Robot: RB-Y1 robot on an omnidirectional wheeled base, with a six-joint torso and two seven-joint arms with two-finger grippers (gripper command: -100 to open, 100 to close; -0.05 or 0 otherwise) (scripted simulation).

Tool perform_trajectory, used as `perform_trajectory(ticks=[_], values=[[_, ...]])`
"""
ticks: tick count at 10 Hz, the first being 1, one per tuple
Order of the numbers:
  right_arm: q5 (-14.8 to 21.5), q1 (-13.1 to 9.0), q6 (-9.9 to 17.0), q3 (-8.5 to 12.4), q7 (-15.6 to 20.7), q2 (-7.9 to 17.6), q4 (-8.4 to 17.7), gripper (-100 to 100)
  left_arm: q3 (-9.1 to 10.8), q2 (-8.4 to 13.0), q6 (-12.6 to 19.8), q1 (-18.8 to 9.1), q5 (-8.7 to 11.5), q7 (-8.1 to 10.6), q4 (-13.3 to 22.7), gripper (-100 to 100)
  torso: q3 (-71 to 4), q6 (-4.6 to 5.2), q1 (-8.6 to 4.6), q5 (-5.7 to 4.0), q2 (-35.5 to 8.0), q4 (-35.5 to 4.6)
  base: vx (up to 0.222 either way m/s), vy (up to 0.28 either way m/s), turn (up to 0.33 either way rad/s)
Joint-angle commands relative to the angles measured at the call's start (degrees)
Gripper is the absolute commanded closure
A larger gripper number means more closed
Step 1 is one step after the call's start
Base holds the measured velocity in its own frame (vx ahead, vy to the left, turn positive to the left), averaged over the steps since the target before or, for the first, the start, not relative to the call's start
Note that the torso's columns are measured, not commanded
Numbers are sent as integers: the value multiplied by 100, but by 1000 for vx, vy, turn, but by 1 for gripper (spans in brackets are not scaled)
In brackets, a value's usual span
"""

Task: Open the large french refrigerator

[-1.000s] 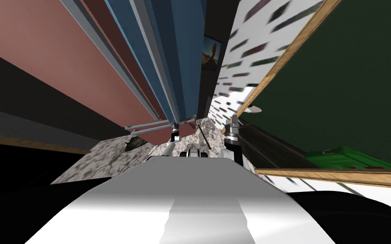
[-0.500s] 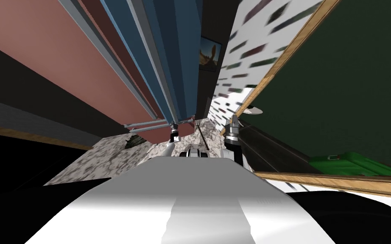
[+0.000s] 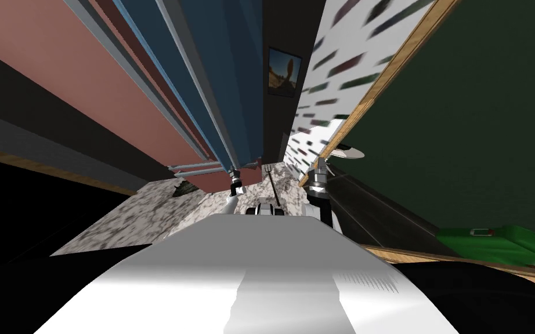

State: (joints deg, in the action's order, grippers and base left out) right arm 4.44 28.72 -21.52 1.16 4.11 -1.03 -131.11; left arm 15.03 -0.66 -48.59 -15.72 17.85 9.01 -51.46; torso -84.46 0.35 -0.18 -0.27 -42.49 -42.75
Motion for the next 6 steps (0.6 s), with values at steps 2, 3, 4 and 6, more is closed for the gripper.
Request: perform_trajectory(ticks=[2, 3, 4, 6], values=[[0, 1, 0, 0, 0, -1, 0, 0, 314, -15, -75, -95, 149, -303, -160, 100, -4, -10, -37, -12, 8, 0, 3, -296, 127], [0, 1, 0, 0, 0, -1, 0, 0, 314, -15, -75, -95, 149, -303, -160, 100, 10, -30, -39, -15, -20, -3, -3, -263, 81], [0, 0, 0, 0, 0, 0, 0, 0, 417, -26, -99, -92, 198, -395, -199, 100, 17, -14, -27, -11, -29, -6, -4, -272, 90], [0, 0, 0, 1, 0, 1, 0, 0, 497, -48, -116, -15, 250, -443, -94, 100, 10, -19, 18, -2, -17, -3, 15, -129, 39]])
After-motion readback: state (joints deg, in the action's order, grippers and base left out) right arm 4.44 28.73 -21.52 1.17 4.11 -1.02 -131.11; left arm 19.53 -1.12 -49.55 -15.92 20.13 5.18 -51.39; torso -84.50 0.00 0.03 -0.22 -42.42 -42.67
